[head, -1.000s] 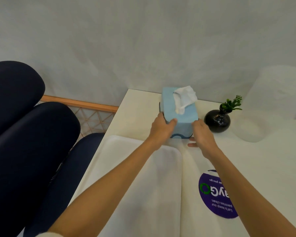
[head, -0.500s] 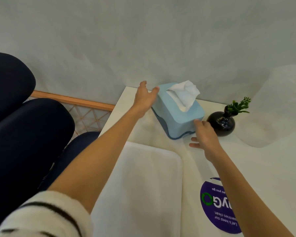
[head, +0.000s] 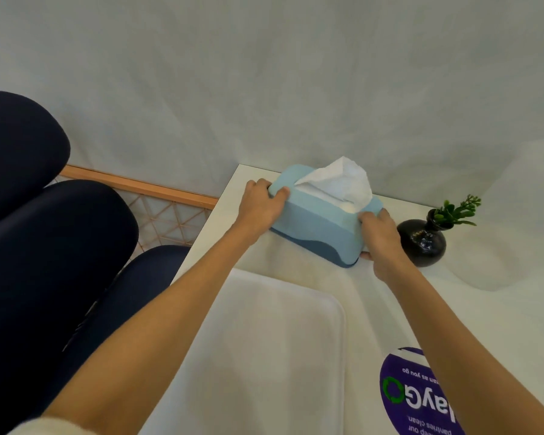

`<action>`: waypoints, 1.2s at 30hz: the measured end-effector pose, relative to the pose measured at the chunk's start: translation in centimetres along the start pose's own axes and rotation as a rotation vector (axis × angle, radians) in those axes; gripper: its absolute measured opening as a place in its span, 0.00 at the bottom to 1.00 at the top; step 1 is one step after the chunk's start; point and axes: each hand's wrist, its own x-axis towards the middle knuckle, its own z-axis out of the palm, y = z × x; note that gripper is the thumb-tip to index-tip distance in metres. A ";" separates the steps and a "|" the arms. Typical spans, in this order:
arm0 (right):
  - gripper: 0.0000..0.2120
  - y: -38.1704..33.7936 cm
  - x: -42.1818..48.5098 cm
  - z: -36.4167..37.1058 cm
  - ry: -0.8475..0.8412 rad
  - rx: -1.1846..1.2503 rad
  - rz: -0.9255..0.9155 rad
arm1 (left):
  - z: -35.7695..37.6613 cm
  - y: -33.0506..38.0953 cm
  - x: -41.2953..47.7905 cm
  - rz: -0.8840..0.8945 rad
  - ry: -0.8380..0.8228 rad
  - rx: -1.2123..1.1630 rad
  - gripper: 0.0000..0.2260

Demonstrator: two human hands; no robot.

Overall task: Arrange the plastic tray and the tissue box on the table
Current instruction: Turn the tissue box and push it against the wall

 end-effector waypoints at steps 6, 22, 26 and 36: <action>0.20 -2.0 0.7 3.9 -0.092 -0.058 -0.068 | -3.0 -2.0 -0.2 -0.013 0.136 -0.025 0.18; 0.21 -4.4 4.1 6.0 -0.126 -0.111 -0.086 | -3.9 -1.7 3.1 -0.142 0.118 -0.090 0.22; 0.21 -4.3 4.3 5.9 -0.139 -0.112 -0.089 | -3.9 -1.6 3.0 -0.141 0.116 -0.106 0.22; 0.23 -5.0 3.5 4.6 -0.204 -0.097 0.002 | -4.6 -0.4 1.8 -0.163 0.058 -0.017 0.23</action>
